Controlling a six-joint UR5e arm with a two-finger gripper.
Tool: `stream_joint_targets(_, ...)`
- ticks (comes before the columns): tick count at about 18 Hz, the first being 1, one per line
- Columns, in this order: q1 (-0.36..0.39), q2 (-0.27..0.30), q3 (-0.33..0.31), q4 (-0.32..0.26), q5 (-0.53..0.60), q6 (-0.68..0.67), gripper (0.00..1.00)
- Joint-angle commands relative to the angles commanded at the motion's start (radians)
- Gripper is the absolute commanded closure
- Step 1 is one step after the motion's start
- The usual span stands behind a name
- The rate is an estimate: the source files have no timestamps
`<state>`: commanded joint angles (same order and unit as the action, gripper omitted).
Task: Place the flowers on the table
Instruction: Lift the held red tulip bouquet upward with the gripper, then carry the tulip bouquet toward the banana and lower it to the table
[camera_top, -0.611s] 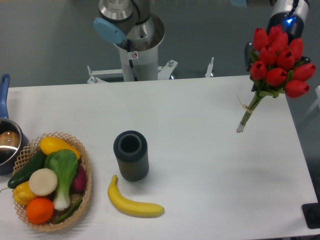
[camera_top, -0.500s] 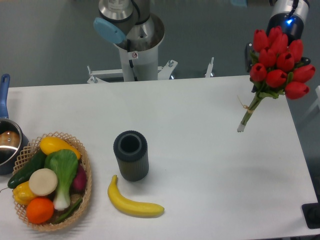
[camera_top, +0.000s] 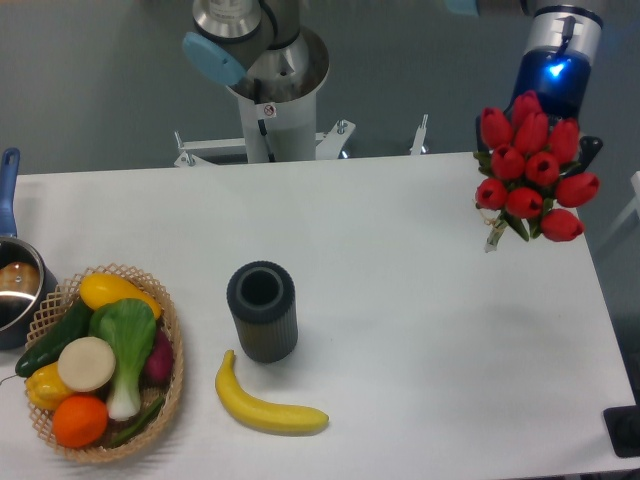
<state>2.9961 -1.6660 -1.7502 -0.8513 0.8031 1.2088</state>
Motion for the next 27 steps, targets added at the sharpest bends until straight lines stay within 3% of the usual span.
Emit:
stream_joint_targets(3, -0.069, -0.004, 0.003, 0.0, 0.206, -0.005, 0.5)
stream_joint_targets(6, -0.104, -0.017, 0.002, -0.003, 0.31, -0.002, 0.51)
stream_joint_targets(14, -0.313, -0.158, 0.023, 0.002, 0.717, -0.002, 0.51)
stream_joint_targets(22, -0.414, -0.296, 0.034, 0.002, 0.921, -0.011, 0.5)
stream_joint_targets(27, -0.454, -0.388, 0.093, 0.006, 0.918, -0.066, 0.5)
